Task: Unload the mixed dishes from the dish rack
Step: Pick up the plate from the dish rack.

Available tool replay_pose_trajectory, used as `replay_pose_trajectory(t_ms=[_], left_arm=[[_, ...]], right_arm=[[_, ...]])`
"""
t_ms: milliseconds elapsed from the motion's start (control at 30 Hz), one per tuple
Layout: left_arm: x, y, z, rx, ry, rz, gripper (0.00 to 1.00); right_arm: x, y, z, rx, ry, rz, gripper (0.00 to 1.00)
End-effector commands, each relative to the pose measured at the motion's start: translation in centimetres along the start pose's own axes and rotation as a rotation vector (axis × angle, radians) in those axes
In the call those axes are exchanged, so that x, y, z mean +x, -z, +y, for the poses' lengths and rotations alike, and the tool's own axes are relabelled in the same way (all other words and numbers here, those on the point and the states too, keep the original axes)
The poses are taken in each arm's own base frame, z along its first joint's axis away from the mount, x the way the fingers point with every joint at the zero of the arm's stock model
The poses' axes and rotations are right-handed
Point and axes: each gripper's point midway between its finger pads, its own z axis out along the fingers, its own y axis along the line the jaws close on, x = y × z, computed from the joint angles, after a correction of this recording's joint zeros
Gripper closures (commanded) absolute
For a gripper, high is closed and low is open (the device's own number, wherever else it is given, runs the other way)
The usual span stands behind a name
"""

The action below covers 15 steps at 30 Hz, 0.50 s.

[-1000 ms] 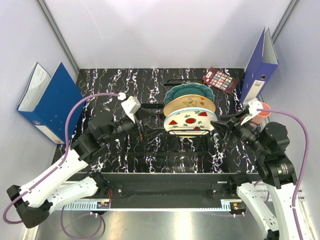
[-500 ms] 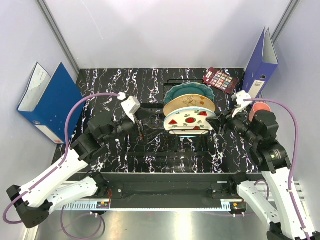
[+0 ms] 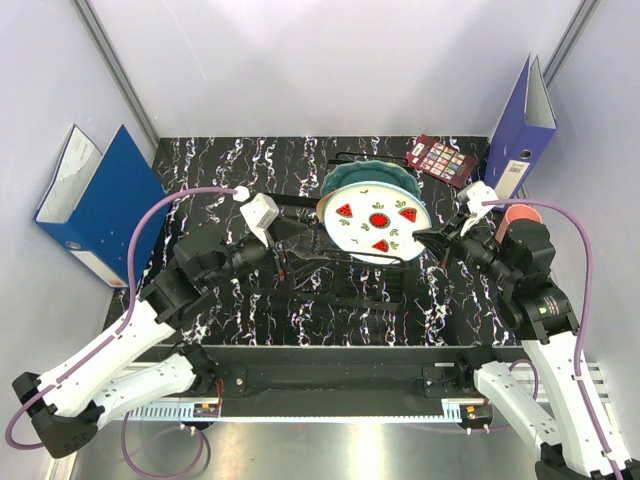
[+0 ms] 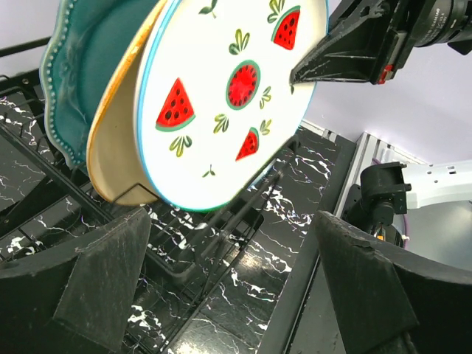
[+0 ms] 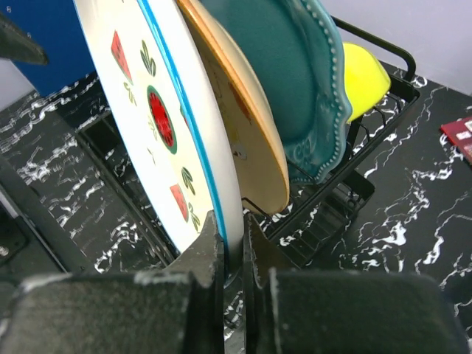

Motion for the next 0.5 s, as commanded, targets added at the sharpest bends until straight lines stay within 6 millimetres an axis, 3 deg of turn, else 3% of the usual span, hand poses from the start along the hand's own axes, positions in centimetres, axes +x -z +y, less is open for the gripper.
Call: replay_pose_trajectory(t_ms=[0,267,467], left_arm=[[-1.8,-0.1,-0.6,0.025,-0.017,-0.067,0.04],[-1.8,-0.2,-0.6,0.026,-0.014,-0.064,0.04],[-1.8,-0.2,-0.5,0.019,-0.017,-0.066,0.04]], right_arm=[[-1.9,0.6,-1.1,0.088,-0.024,-0.072,1.0],[-2.7,1.0,-0.7,0.075,-0.017,-0.087,1.0],[-5.8,1.9,0.5,0.037,-0.023,-0.147,1.0]])
